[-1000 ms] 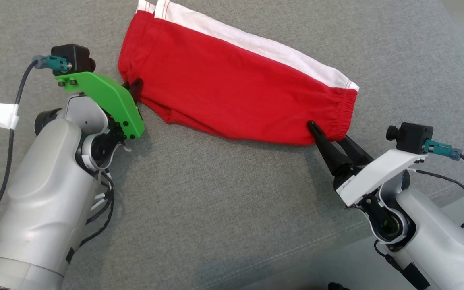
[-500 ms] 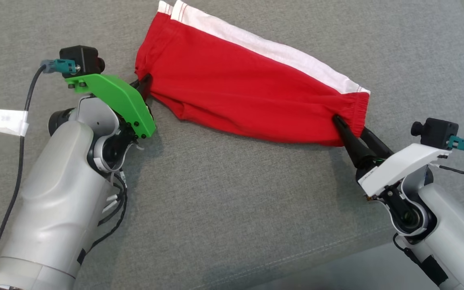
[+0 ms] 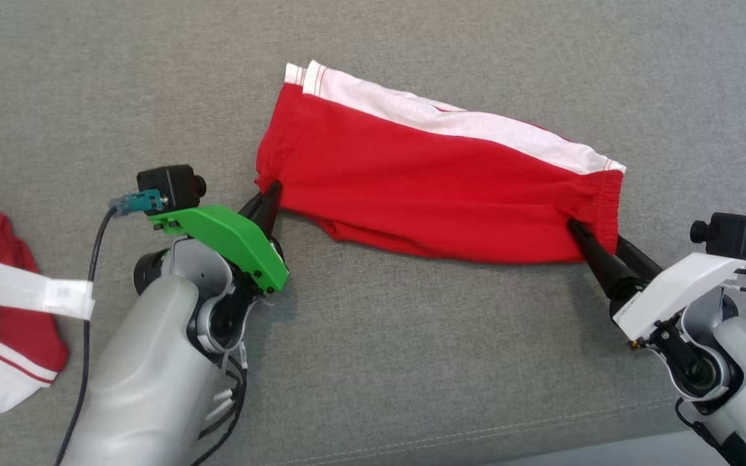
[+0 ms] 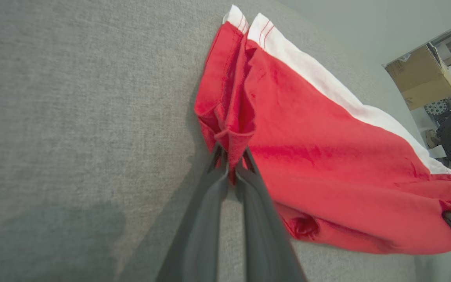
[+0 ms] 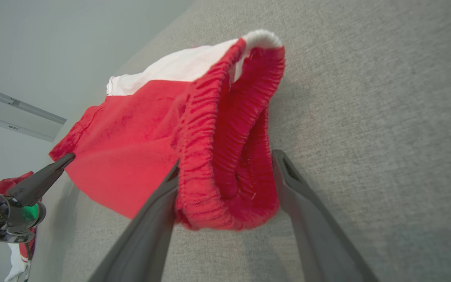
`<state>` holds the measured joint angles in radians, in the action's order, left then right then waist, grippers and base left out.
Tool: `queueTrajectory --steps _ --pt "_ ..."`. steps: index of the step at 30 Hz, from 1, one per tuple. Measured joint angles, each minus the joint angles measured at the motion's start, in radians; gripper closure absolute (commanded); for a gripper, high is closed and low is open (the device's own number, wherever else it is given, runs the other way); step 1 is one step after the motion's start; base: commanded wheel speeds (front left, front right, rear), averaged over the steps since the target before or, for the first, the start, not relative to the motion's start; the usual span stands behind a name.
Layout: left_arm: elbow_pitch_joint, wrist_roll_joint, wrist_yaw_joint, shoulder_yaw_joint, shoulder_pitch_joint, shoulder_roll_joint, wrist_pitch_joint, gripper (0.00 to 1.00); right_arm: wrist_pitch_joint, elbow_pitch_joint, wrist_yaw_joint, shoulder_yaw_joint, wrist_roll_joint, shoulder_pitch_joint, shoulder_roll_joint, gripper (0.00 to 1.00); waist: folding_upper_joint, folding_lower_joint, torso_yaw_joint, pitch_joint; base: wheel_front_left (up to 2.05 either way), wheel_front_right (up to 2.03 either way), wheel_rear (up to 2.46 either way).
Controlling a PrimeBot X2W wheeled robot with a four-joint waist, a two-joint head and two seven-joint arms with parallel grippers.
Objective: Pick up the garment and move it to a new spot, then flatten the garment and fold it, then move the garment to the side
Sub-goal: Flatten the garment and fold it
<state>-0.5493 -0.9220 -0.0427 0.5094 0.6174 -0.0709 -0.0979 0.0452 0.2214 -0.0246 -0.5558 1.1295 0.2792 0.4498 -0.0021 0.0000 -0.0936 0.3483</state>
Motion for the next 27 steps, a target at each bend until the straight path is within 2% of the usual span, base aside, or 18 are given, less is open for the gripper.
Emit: queueTrajectory --steps 5,11,20,27 --pt "0.029 -0.004 0.008 0.003 -0.072 0.019 0.059 1.0 -0.033 -0.011 0.0 -0.001 0.022 -0.031 0.032 0.0 0.0 0.0 0.043 -0.032 0.0 0.0 0.0" --pt "0.082 -0.062 0.008 0.004 -0.182 0.029 0.119 1.0 -0.065 -0.037 0.002 0.014 0.059 -0.065 0.065 0.0 0.0 0.0 0.09 -0.08 0.0 0.0 0.0" --pt "0.146 -0.078 0.005 0.062 -0.259 0.031 0.145 1.0 -0.117 -0.073 0.045 0.037 0.072 -0.081 0.13 0.0 0.0 0.0 0.148 -0.108 0.0 0.0 0.0" --pt "0.175 -0.063 -0.003 0.079 -0.271 0.029 0.18 1.0 -0.162 -0.083 0.083 0.034 0.069 -0.061 0.144 0.0 0.0 0.0 0.15 -0.101 0.0 0.0 0.0"
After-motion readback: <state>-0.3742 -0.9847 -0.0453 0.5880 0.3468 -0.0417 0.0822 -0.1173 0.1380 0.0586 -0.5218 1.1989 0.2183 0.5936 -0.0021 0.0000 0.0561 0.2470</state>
